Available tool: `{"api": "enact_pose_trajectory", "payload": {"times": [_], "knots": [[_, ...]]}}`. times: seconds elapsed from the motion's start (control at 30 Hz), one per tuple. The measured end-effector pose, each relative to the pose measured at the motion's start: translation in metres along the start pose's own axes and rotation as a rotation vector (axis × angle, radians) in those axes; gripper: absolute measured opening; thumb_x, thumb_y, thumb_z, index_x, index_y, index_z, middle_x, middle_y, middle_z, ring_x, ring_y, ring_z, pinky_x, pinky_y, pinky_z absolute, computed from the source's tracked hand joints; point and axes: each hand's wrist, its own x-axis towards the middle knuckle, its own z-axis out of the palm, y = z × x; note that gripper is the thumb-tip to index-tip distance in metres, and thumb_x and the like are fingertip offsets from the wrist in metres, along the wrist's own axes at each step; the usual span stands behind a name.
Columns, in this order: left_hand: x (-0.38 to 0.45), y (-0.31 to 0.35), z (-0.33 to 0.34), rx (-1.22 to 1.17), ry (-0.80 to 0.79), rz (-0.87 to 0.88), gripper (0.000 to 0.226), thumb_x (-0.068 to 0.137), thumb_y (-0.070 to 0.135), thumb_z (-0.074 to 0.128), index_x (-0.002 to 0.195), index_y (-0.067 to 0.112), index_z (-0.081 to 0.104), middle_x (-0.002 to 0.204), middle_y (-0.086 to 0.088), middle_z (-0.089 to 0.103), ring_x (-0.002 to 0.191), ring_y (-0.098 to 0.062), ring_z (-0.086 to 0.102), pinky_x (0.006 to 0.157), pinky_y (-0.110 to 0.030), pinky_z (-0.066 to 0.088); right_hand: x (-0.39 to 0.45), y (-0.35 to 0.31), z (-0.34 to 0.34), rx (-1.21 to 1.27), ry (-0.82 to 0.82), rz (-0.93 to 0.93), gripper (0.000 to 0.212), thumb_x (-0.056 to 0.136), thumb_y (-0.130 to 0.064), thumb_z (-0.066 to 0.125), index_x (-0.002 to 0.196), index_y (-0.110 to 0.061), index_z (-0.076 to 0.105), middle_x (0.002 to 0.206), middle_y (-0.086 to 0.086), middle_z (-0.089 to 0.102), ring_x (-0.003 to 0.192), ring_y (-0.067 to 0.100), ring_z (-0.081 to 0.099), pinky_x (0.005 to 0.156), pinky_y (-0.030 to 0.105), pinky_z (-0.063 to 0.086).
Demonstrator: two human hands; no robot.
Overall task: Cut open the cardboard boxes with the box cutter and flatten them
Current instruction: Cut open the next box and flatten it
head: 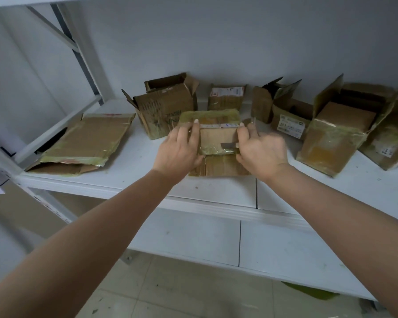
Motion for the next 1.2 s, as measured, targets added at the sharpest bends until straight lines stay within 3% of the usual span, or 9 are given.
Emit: {"api": "enact_pose_trajectory", "payload": {"times": [0.17,0.4,0.53,0.6,0.67,0.83,1.0,1.13,1.2], "knots": [[-0.013,0.014,-0.009,-0.010,0.006,0.027,0.074,0.051,0.020,0.073,0.117,-0.010,0.059,0.106,-0.024,0.066,0.095,-0.038,0.066,0.072,-0.041,0.057,-0.026,-0.013,-0.005,0.045,-0.027,0.001,0.047,0.047,-0.023,0.078,0.090,-0.006,0.067,0.089,0.016,0.071,0.037,0.022,0.052,0.046,0.019,0.017],[-0.039,0.031,-0.005,-0.101,0.044,-0.102,0.073,0.059,0.026,0.070,0.124,-0.003,0.055,0.121,-0.020,0.061,0.111,-0.038,0.058,0.090,-0.045,0.051,-0.047,-0.023,-0.005,0.172,-0.060,0.064,0.054,0.041,-0.024,0.079,0.091,-0.005,0.068,0.094,0.015,0.072,0.032,0.021,0.050,0.047,0.017,0.019],[-0.037,0.033,-0.006,-0.211,0.120,-0.273,0.074,0.068,0.039,0.062,0.129,-0.001,0.047,0.123,-0.019,0.053,0.115,-0.036,0.049,0.100,-0.045,0.042,-0.040,-0.006,-0.021,0.207,-0.075,0.141,0.045,0.080,-0.028,0.060,0.116,-0.003,0.048,0.113,0.013,0.062,0.070,0.032,0.065,0.048,0.023,0.020],[-0.028,0.029,-0.007,-0.228,0.106,-0.319,0.077,0.074,0.045,0.062,0.133,-0.002,0.043,0.126,-0.021,0.051,0.118,-0.035,0.048,0.101,-0.044,0.042,-0.031,0.004,-0.026,0.213,-0.027,0.165,0.043,0.089,-0.033,0.051,0.119,-0.005,0.042,0.111,0.011,0.060,0.081,0.034,0.064,0.050,0.026,0.024],[-0.021,0.024,-0.006,-0.233,0.068,-0.333,0.076,0.078,0.045,0.067,0.132,-0.004,0.044,0.124,-0.022,0.052,0.115,-0.036,0.050,0.099,-0.044,0.044,-0.024,0.008,-0.029,0.203,-0.021,0.155,0.044,0.090,-0.036,0.047,0.121,-0.006,0.041,0.113,0.010,0.058,0.080,0.034,0.064,0.051,0.027,0.026],[-0.017,0.018,0.002,-0.187,0.015,-0.318,0.079,0.073,0.045,0.072,0.127,-0.007,0.046,0.119,-0.026,0.052,0.110,-0.039,0.052,0.095,-0.048,0.047,-0.024,0.000,-0.021,0.267,-0.052,0.159,0.052,0.092,-0.039,0.043,0.133,-0.009,0.035,0.139,0.009,0.042,0.078,0.033,0.063,0.047,0.024,0.014],[-0.005,0.011,-0.002,-0.190,-0.055,-0.297,0.077,0.074,0.041,0.075,0.129,-0.005,0.045,0.120,-0.023,0.049,0.111,-0.037,0.051,0.097,-0.044,0.045,-0.018,0.003,-0.016,0.274,-0.052,0.155,0.049,0.091,-0.030,0.052,0.131,-0.005,0.038,0.134,0.013,0.046,0.080,0.036,0.063,0.050,0.030,0.024],[0.004,0.002,-0.018,-0.114,-0.183,-0.233,0.070,0.081,0.041,0.069,0.132,0.001,0.042,0.116,-0.016,0.050,0.098,-0.034,0.057,0.076,-0.040,0.046,-0.017,0.000,-0.009,0.248,-0.032,0.160,0.045,0.086,-0.016,0.057,0.128,-0.006,0.043,0.136,0.013,0.047,0.070,0.034,0.063,0.046,0.026,0.017],[0.005,-0.002,-0.026,-0.013,-0.233,-0.177,0.070,0.083,0.045,0.065,0.133,0.002,0.041,0.113,-0.014,0.053,0.089,-0.032,0.059,0.062,-0.037,0.039,-0.020,-0.004,-0.004,0.156,-0.021,0.133,0.051,0.064,-0.016,0.078,0.111,-0.005,0.059,0.120,0.013,0.061,0.047,0.027,0.057,0.047,0.018,0.005]]}}
